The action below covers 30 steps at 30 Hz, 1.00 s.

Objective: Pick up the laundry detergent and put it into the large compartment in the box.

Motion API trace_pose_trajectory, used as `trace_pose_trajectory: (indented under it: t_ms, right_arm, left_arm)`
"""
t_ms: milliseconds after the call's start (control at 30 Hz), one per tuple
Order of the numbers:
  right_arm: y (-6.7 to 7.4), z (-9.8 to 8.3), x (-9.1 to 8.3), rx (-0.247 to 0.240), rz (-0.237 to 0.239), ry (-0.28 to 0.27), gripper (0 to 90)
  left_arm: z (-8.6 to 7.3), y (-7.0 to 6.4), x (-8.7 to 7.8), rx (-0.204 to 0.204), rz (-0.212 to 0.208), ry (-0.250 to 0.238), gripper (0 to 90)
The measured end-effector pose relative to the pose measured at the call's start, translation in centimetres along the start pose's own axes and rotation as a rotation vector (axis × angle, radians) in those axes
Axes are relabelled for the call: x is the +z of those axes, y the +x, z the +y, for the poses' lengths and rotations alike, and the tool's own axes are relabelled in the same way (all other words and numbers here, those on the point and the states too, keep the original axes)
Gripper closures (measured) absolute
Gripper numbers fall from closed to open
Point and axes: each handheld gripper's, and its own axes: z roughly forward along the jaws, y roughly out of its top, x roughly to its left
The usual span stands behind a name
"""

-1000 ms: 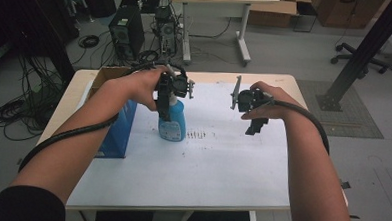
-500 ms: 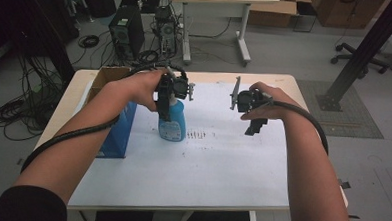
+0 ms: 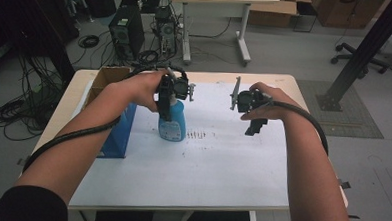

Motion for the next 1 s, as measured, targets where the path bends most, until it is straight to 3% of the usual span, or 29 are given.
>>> trace_pose_trajectory:
  t_ms: [600,1000]
  right_arm:
    - [-0.04,-0.07,0.39,-0.001,0.005,-0.006,4.8]
    - [-0.04,-0.01,0.62,0.002,0.010,-0.001,4.8]
  left_arm:
    - [0.30,-0.03,0.04,0.021,0.002,0.016,19.9]
    - [0.13,-0.11,0.25,0.023,-0.021,0.013,27.0]
